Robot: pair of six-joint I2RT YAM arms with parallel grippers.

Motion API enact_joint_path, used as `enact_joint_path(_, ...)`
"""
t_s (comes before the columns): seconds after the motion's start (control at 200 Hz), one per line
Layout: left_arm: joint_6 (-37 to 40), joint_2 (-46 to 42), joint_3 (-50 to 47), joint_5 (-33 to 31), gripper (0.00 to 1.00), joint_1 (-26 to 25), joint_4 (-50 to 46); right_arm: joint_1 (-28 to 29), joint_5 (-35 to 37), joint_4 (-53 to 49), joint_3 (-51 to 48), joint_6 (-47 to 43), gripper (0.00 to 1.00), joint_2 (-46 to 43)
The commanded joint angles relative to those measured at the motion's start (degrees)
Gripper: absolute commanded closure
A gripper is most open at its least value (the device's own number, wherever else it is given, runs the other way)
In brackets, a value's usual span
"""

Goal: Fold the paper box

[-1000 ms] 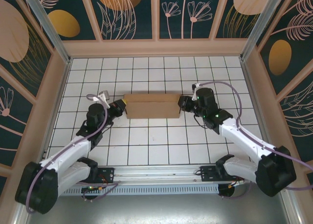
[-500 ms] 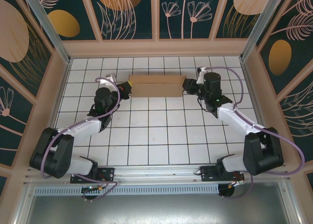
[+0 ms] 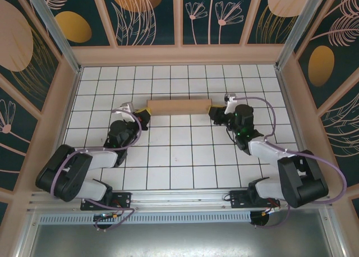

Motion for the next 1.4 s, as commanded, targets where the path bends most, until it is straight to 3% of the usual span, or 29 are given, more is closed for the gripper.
enact_joint_path(0.0,-0.49,-4.29,-0.38,-0.03,0.86,-3.26,-6.26,4.39,1.87,1.83,-4.05,0.29,0.79,-3.39)
enact_joint_path(0.2,-6.15,-5.07,-2.16,0.03,0.74,-3.97,-14.9,6.52,7.69,4.48,-11.35,3.59,0.68,-7.51)
enact_joint_path(0.285,-7.03,-5.41,-2.79,0.82,0.65,-4.49,-16.02,6.54,8.44,4.28,-12.98,4.62,0.65,-7.67)
enact_joint_path(0.38,-7.12,-6.58,-2.86,1.8,0.53,-4.73,-18.47,6.56,9.88,3.56,-14.38,5.31,0.54,-8.59)
enact_joint_path(0.54,-6.06,-10.72,-2.65,-3.28,0.39,-4.73,-24.71,5.62,11.62,0.08,-13.57,6.23,0.38,-9.03)
enact_joint_path(0.661,-4.57,-10.74,0.9,-7.87,0.31,-4.71,-29.77,4.03,11.25,-4.26,-10.26,7.67,0.36,-6.39)
enact_joint_path(1.051,-6.88,8.4,13.63,-1.64,0.36,-3.04,-32.41,1.74,8.46,-15.98,4.96,8.98,0.48,13.22)
enact_joint_path(1.226,-6.41,13.83,18.25,1.6,0.56,-0.51,-32.32,1.07,6.82,-17.57,10.5,9.27,0.59,20.11)
enact_joint_path(1.396,-5.29,17.64,22.23,2.75,0.57,1.98,-33.72,-0.31,5.58,-19.84,16.54,8.79,0.64,25.91)
